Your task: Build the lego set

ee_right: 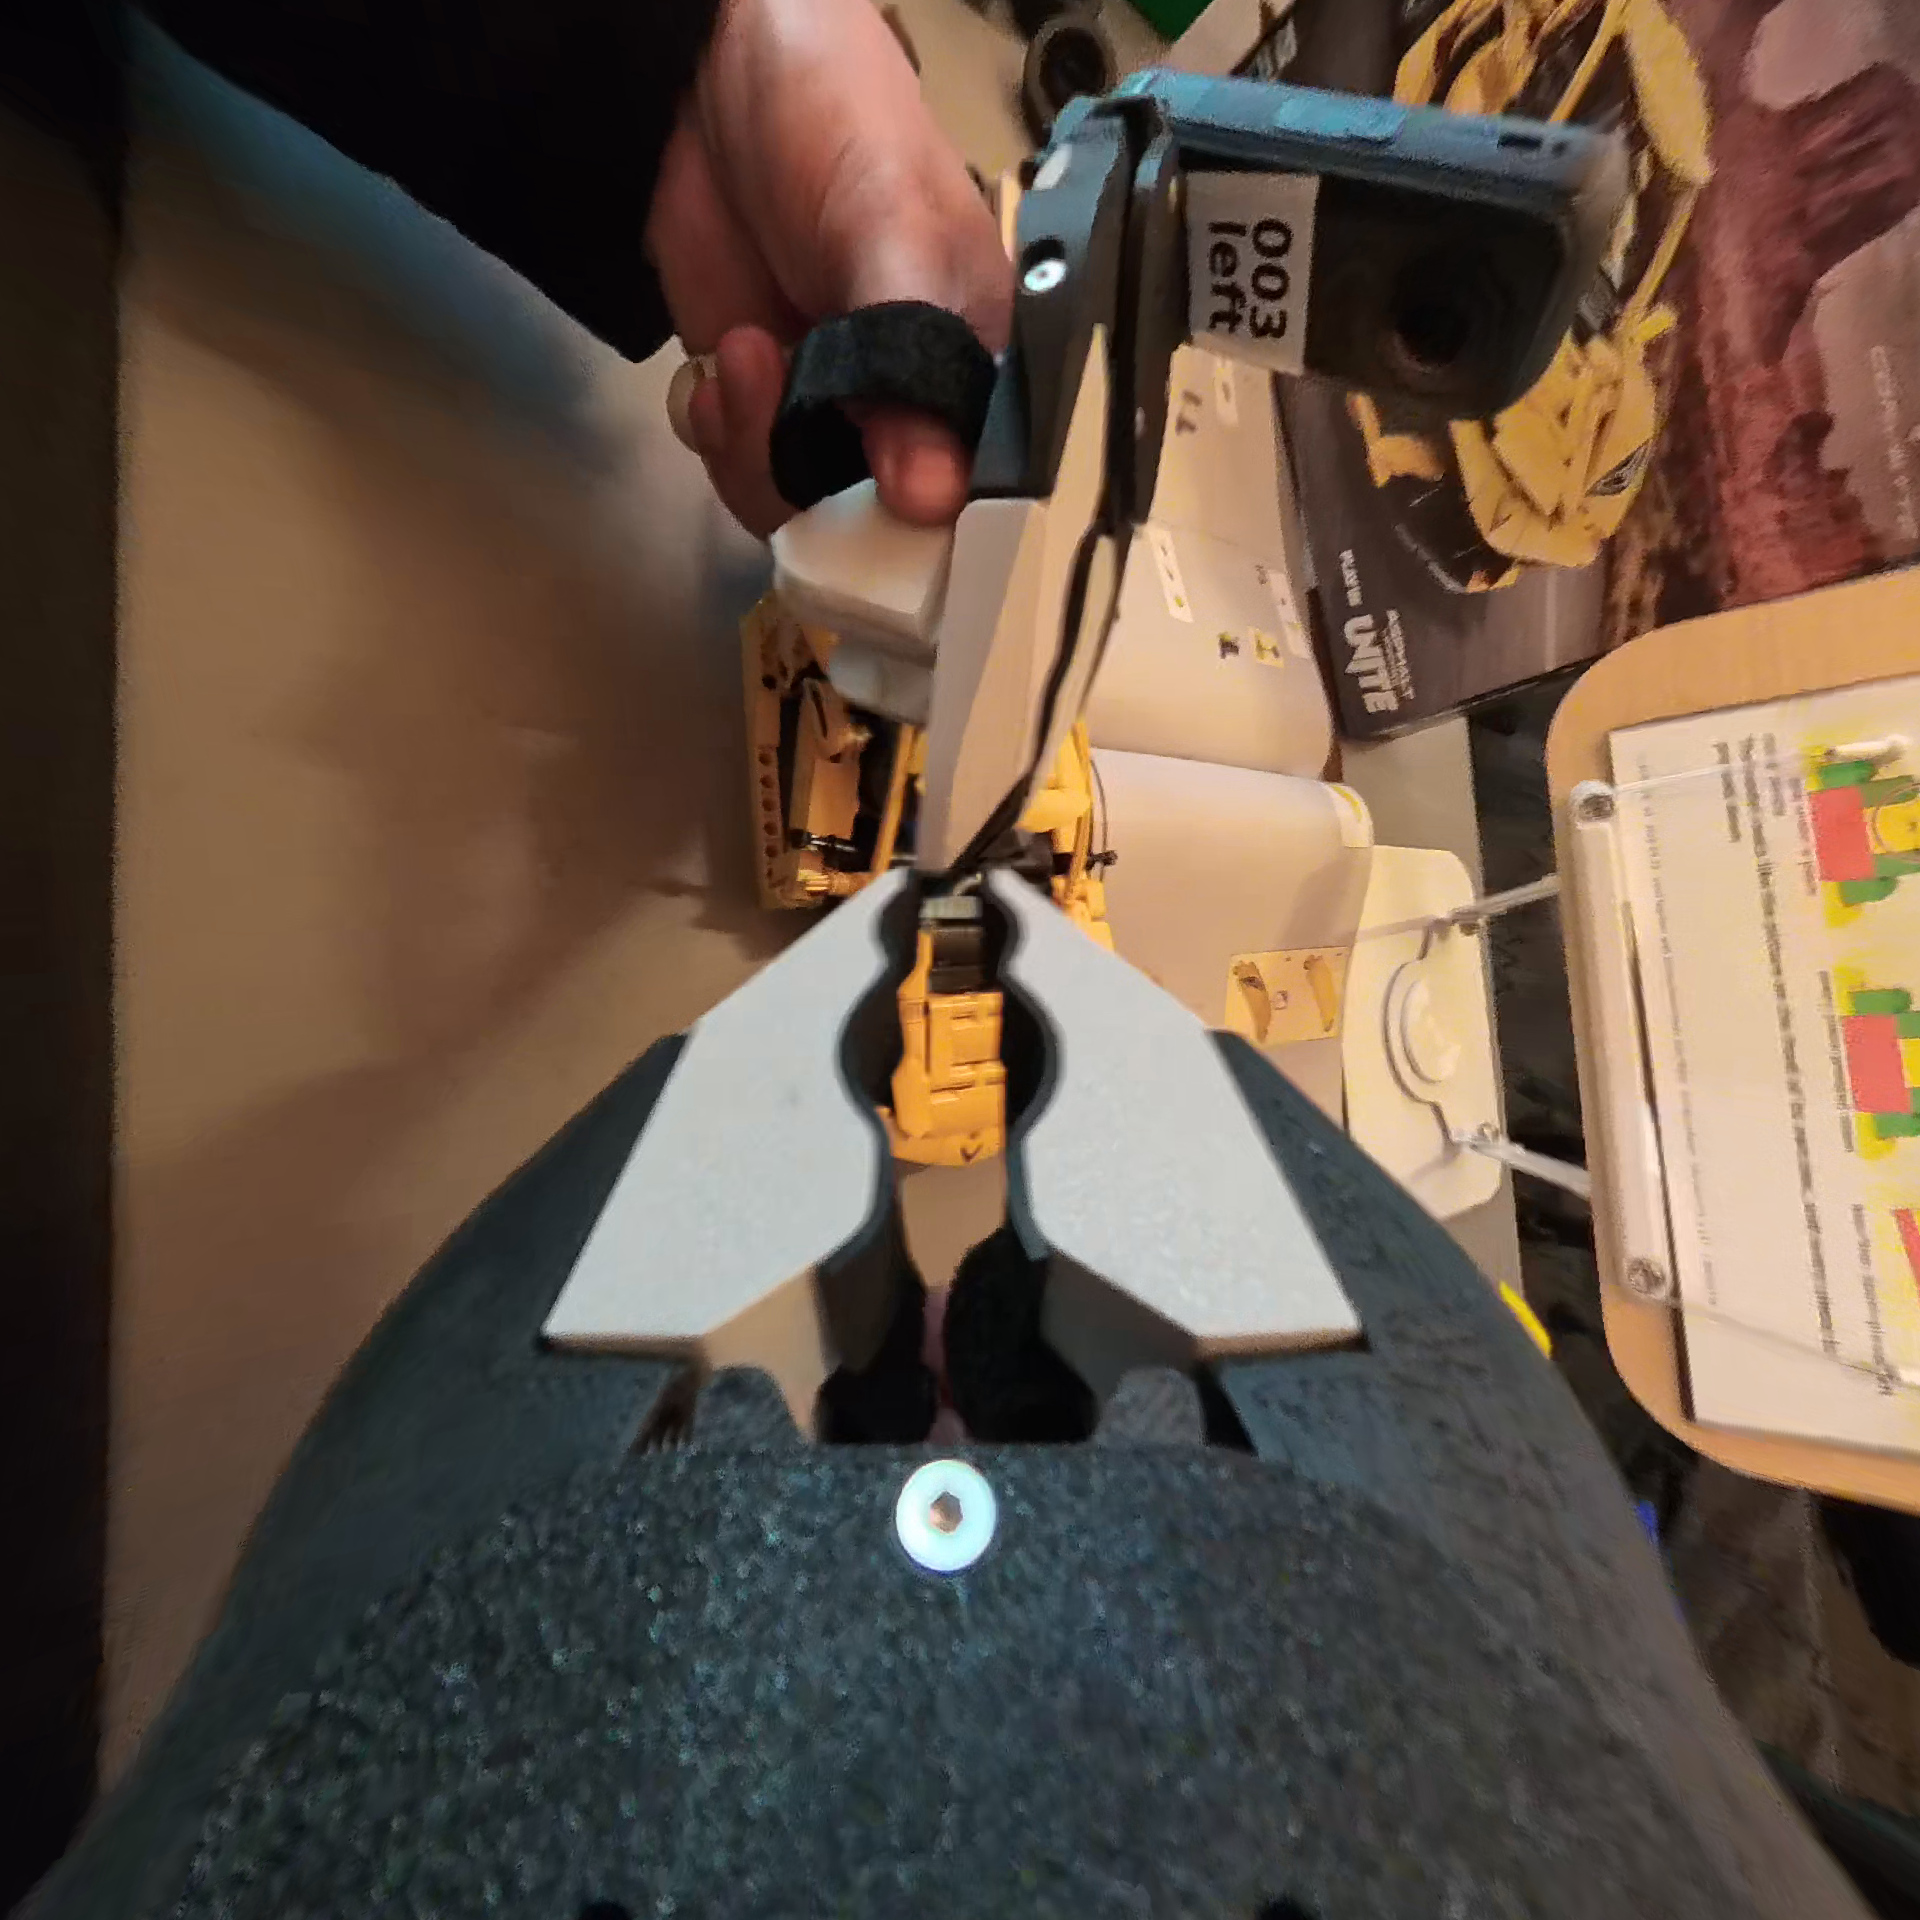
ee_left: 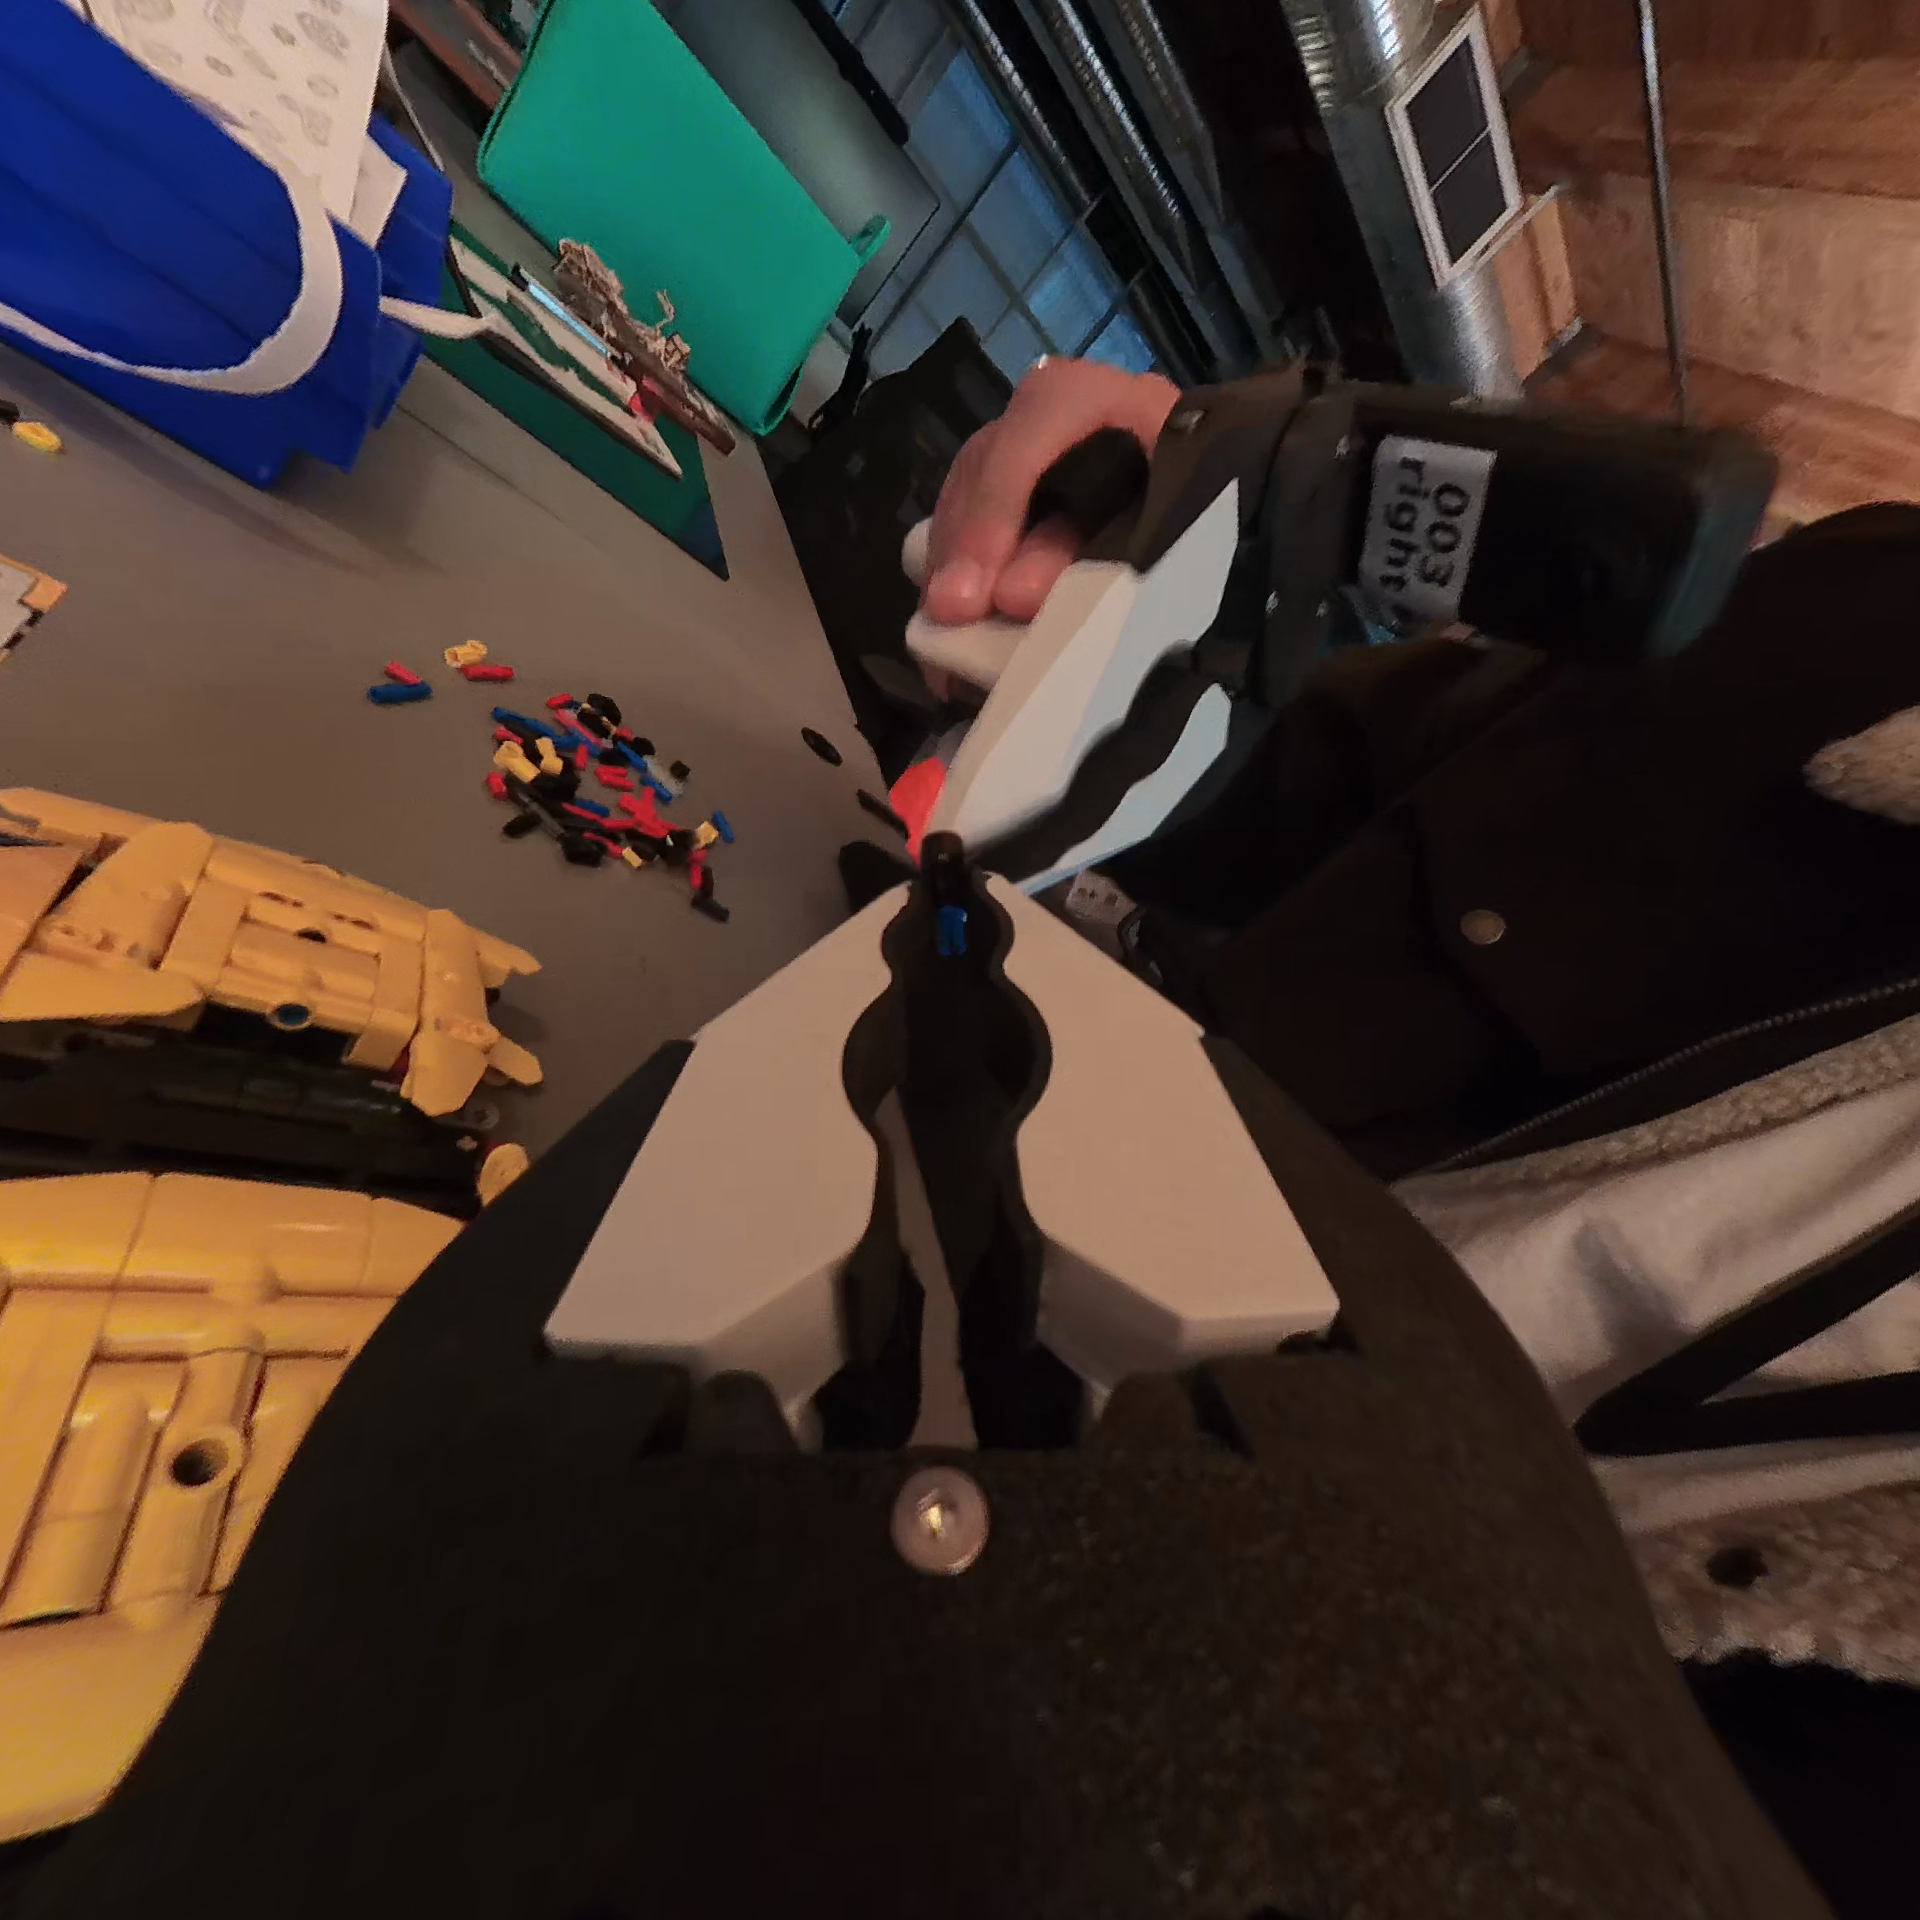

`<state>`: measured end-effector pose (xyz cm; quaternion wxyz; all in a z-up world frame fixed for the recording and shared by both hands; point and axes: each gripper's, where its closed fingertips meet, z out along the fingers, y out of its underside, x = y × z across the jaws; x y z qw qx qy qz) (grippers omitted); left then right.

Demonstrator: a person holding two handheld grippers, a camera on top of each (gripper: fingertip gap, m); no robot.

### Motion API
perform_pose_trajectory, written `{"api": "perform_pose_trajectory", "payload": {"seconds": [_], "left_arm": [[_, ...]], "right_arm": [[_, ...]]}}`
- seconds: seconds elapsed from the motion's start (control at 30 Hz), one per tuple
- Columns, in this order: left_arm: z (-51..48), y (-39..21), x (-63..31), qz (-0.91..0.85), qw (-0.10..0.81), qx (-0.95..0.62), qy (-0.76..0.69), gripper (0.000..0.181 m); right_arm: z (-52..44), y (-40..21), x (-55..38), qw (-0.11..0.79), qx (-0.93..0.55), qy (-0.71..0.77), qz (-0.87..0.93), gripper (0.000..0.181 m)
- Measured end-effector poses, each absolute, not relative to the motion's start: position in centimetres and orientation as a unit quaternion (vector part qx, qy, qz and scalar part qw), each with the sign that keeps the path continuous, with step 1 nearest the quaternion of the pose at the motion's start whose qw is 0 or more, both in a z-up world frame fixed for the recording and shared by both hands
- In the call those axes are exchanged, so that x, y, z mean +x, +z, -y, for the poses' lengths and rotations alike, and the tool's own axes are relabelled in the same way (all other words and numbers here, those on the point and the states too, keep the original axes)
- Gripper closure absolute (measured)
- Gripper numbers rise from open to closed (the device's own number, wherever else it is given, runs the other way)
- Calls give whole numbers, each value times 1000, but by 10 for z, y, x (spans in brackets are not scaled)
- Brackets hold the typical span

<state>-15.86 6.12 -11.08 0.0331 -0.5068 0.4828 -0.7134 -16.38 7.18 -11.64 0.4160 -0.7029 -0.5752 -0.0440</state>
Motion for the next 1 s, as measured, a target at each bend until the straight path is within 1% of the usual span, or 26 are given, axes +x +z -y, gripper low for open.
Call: {"api": "perform_pose_trajectory", "payload": {"seconds": [0.07, 0.1, 0.2, 0.27, 0.33, 0.4, 0.43, 0.47, 0.5, 0.53, 0.63, 0.7, 0.8, 0.9, 0.97, 1.0], "left_arm": [[-62, -106, -161, -485, 38, -502, -716, 175], [-62, -108, -162, -492, 44, -505, -707, 175], [-66, -108, -164, -500, 64, -504, -702, 175], [-67, -106, -167, -506, 73, -498, -700, 174], [-68, -108, -166, -514, 84, -500, -692, 174], [-65, -107, -165, -517, 86, -495, -693, 174], [-63, -106, -165, -519, 87, -490, -695, 174], [-62, -106, -165, -521, 88, -486, -696, 174], [-61, -106, -164, -523, 90, -484, -696, 174], [-60, -107, -164, -527, 92, -484, -692, 174], [-59, -110, -162, -535, 97, -487, -683, 175], [-60, -109, -162, -530, 95, -487, -687, 175], [-62, -112, -161, -528, 95, -492, -685, 174], [-63, -113, -160, -526, 96, -494, -686, 175], [-64, -114, -160, -526, 97, -495, -685, 175], [-64, -114, -160, -526, 98, -495, -685, 174]], "right_arm": [[-69, -111, -164, 430, -704, -28, 564, 180], [-72, -107, -158, 444, -722, -32, 530, 181], [-79, -103, -109, 464, -759, -117, 441, 181], [-72, -111, -62, 452, -793, -146, 381, 181], [-55, -125, -13, 424, -846, -120, 300, 179], [-27, -143, 21, 395, -890, -51, 223, 169], [-8, -153, 25, 371, -906, 7, 204, 167], [8, -160, 22, 358, -912, 65, 189, 161], [21, -164, 20, 355, -915, 94, 170, 160], [31, -170, 22, 357, -916, 89, 160, 161], [61, -194, 34, 341, -929, 31, 139, 170], [75, -204, 35, 342, -932, 41, 115, 172], [85, -213, 31, 351, -930, 72, 87, 171], [84, -220, 25, 364, -923, 75, 96, 170], [80, -221, 18, 378, -916, 89, 103, 163], [80, -223, 17, 377, -916, 95, 99, 162]]}}
